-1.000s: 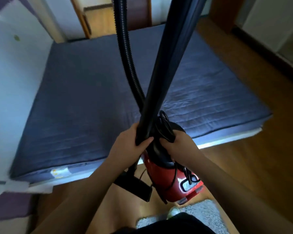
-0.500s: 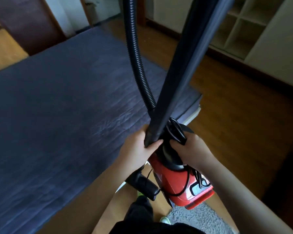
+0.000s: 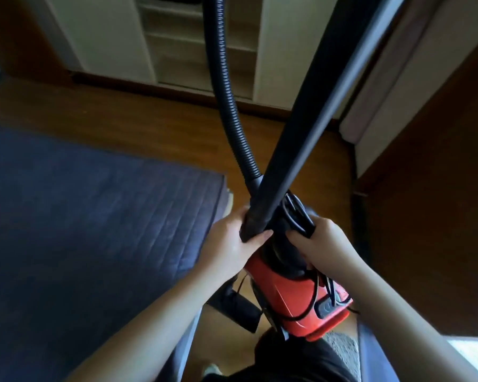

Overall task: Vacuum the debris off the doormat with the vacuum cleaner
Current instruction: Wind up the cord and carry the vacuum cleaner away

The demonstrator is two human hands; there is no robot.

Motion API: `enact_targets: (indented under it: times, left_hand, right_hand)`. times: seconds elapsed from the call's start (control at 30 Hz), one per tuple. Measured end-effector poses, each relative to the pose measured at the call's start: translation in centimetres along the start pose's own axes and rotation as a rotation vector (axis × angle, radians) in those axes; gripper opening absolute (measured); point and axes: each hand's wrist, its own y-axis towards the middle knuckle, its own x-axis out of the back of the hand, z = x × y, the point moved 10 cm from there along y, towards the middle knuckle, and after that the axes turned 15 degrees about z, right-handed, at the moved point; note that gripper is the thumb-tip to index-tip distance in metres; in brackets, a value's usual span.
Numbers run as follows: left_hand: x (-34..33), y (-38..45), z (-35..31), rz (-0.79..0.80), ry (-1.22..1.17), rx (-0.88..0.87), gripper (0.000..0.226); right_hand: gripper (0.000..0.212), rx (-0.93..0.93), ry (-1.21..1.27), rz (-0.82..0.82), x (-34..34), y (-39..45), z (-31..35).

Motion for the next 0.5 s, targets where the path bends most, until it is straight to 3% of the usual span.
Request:
enact_targets:
  times: [0.2,0.5]
  left_hand:
    - [-4.4,11.7,-2.0,0.114,0.026,-0.060,0.035]
    - [-8.2,27.1,-5.3,0.235,0.026,0.019,0.036]
  right_hand:
    - [0.021,-0.112,0.063,-0.116,7.0,6.1,-5.7]
    - [0.014,-0.128,0.171,-0.049,17.4,15.6,-9.7]
